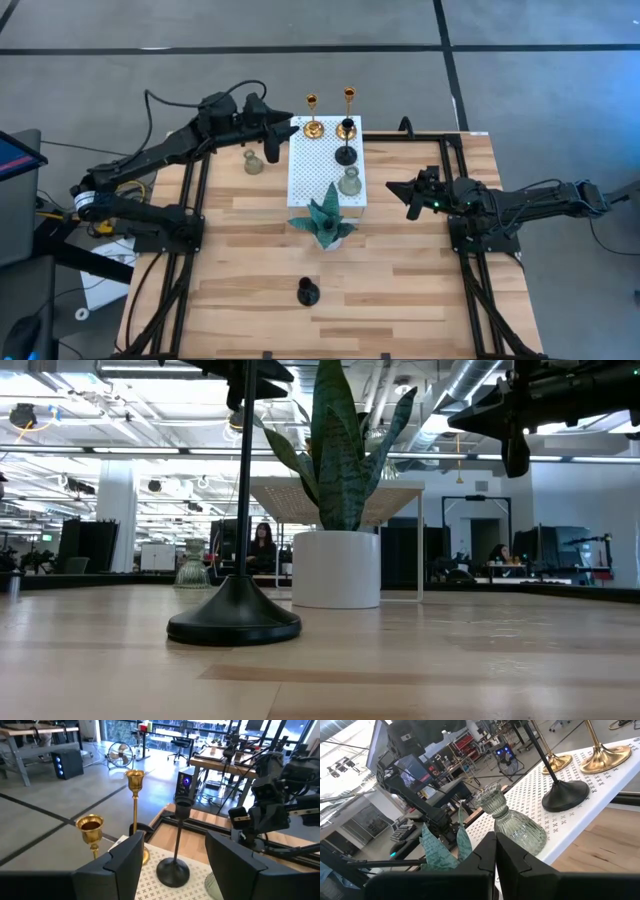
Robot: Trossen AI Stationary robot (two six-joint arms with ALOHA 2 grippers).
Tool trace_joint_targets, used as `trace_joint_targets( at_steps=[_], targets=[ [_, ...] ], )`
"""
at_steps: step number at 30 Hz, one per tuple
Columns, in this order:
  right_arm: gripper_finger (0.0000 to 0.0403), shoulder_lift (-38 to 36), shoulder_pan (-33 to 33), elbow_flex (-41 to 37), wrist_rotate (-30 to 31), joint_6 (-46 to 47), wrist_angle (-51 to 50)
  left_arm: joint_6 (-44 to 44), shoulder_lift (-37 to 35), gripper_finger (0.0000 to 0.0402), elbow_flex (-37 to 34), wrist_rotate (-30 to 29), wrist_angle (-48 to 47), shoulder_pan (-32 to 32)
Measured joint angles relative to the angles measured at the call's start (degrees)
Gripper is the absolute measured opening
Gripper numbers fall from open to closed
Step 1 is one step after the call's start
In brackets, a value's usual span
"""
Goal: Pick & Place candle stick holders
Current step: Put the black candle holder on the shelf aligned with the other black candle holder
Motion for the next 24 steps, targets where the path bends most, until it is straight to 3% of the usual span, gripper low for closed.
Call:
trace_joint_targets(
  at_steps=[24],
  targets=[
    [0.0, 0.0, -0.02, 0.0, 0.0, -0.07, -0.2, -1.92, -0.14, 0.0213, -0.02, 0.08, -0.11, -5.35]
  ],
)
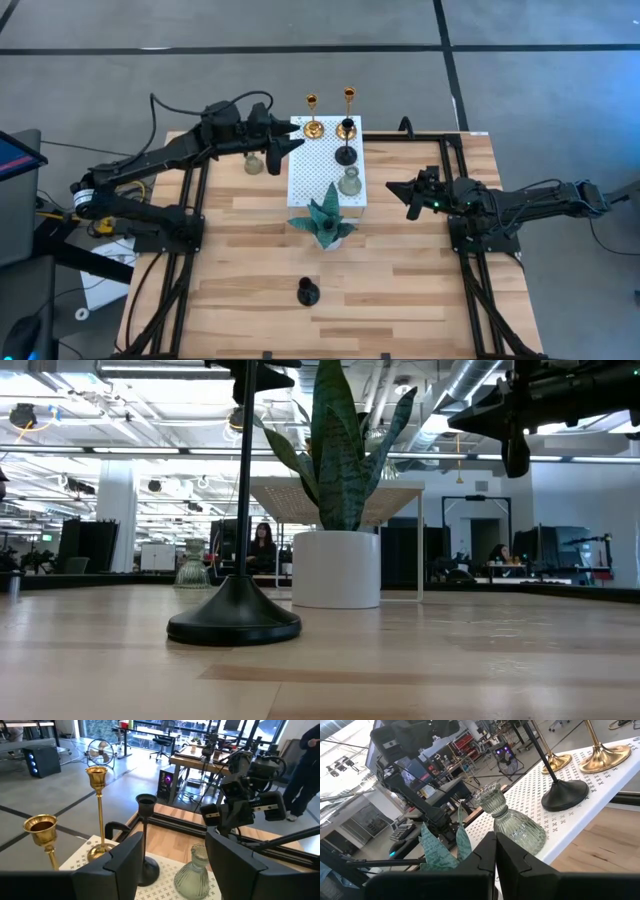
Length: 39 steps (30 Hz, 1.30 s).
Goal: Pick & Place candle stick holders
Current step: Put the black candle holder on the shelf aligned with the other black candle holder
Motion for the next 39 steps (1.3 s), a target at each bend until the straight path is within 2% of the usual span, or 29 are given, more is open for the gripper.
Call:
trace_joint_targets(
  at_steps=[26, 34, 39],
  targets=[
    [0.0, 0.0, 0.0, 0.0, 0.0, 0.0, 0.0, 0.19, 0.0, 0.0213, 0.0, -0.1, 0.62, 0.04],
    [0.0, 0.01, 0.0, 0.0, 0.02, -0.02, 0.0, 5.3, -4.74, 0.0187, 0.02, -7.64, -10.12, 1.27],
    [0.0, 0.01, -0.05, 0.0, 0.12, -0.04, 0.02, 5.23, -7.46, 0.0164, 0.02, -8.54, -17.15, 1.77]
  ],
)
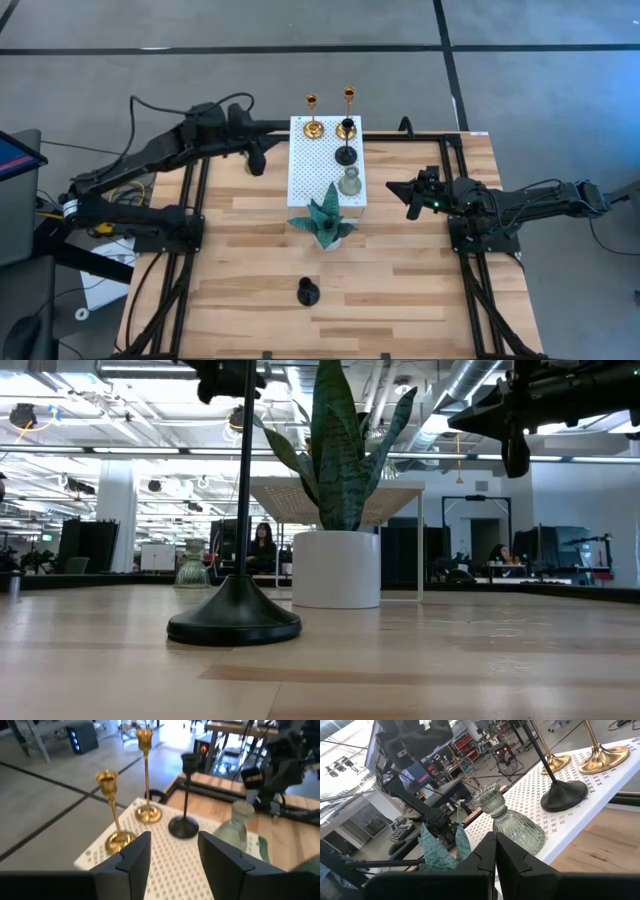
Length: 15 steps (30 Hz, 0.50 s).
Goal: Pick & Place candle stick holders
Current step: Put the black candle holder on the shelf aligned with the other black candle holder
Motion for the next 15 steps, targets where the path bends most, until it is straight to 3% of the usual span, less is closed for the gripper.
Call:
trace_joint_targets(
  at_steps=[9, 15],
  targets=[
    [0.0, 0.0, -0.03, 0.0, 0.06, 0.0, 0.0, -0.81, -2.72, 0.0126, -8.82, -5.2, -1.64, 1.06],
    [0.0, -0.01, -0.01, 0.0, 0.06, 0.0, -0.01, -6.19, -4.55, 0.0089, -17.67, -4.05, -0.39, 4.7]
  ],
)
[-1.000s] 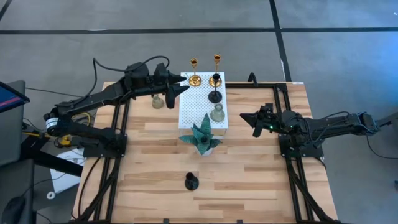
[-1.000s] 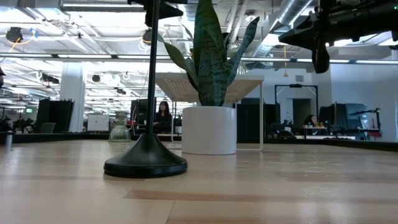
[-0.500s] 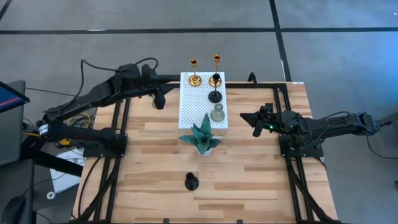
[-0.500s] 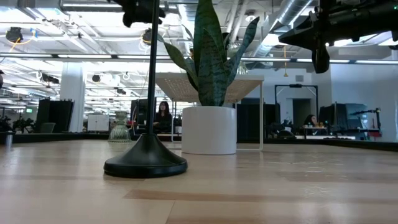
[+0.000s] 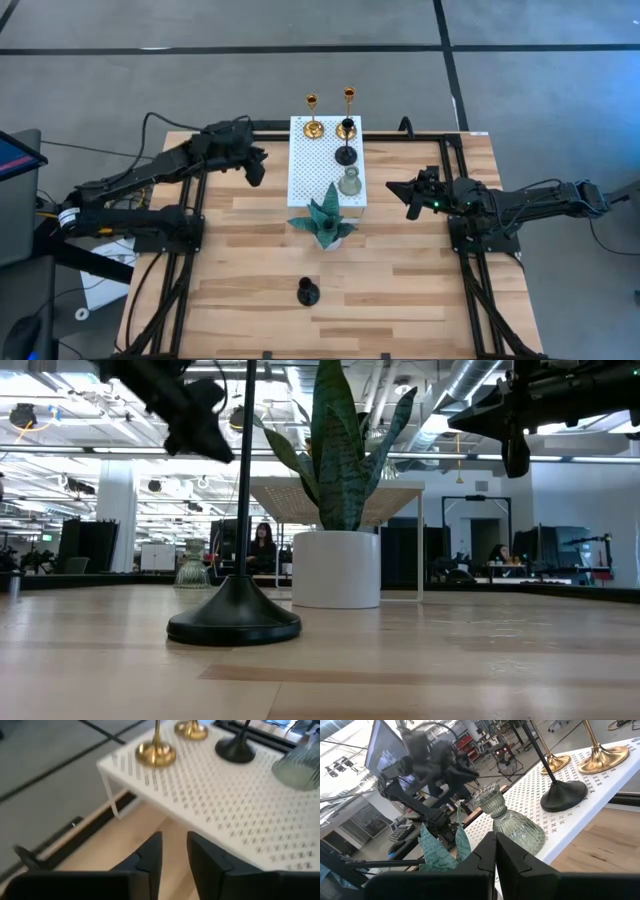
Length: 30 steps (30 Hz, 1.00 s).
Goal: Pick & Place candle stick holders
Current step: Put the black candle holder on the shelf aligned with the other black candle holder
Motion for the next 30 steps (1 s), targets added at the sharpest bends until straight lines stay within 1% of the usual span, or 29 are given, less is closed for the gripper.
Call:
trace_joint_targets(
  at_steps=[4, 7, 9, 12, 14, 15, 20, 22, 25, 30],
  targets=[
    [0.0, 0.02, 0.0, 0.0, 0.0, 0.0, -0.01, -2.55, -1.09, 0.006, -5.09, 3.53, 2.63, 1.94],
    [0.0, 0.02, 0.0, 0.0, 0.0, 0.0, -0.13, -4.49, -1.65, 0.0036, -8.5, 9.32, 5.67, 2.56],
    [0.0, 0.02, 0.0, 0.0, 0.0, 0.0, -0.27, -5.05, -1.87, 0.002, -10.26, 15.59, 7.07, 2.57],
    [0.0, 0.0, 0.0, 0.0, 0.02, 0.0, -0.58, -5.96, -1.96, 0.0005, -12.29, 27.72, 8.12, 1.83],
    [0.0, 0.0, 0.0, 0.0, 0.02, 0.0, -1.2, -6.86, -1.91, 0.0006, -12.86, 33.2, 8.17, 0.83],
    [0.0, 0.02, 0.0, 0.0, 0.02, 0.04, -1.54, -7.51, -1.93, 0.0007, -12.93, 34.79, 8.18, 0.04],
    [0.0, 0.02, 0.0, 0.0, 0.02, 0.04, -1.8, -9.12, -2.48, 0.0004, -12.93, 35.75, 10.79, -6.06],
    [0.0, 0.02, 0.02, 0.0, 0.02, 0.09, -1.78, -9.14, -2.84, 0.0004, -12.93, 35.0, 12.11, -9.23],
    [0.0, 0.02, 0.01, 0.0, 0.02, 0.13, -1.78, -8.86, -3.46, 0.0004, -12.93, 30.79, 13.77, -14.4],
    [0.0, 0.02, 0.0, 0.0, 0.02, 0.12, -1.78, -7.54, -3.4, 0.0004, -12.93, 23.33, 13.77, -23.4]
  ],
)
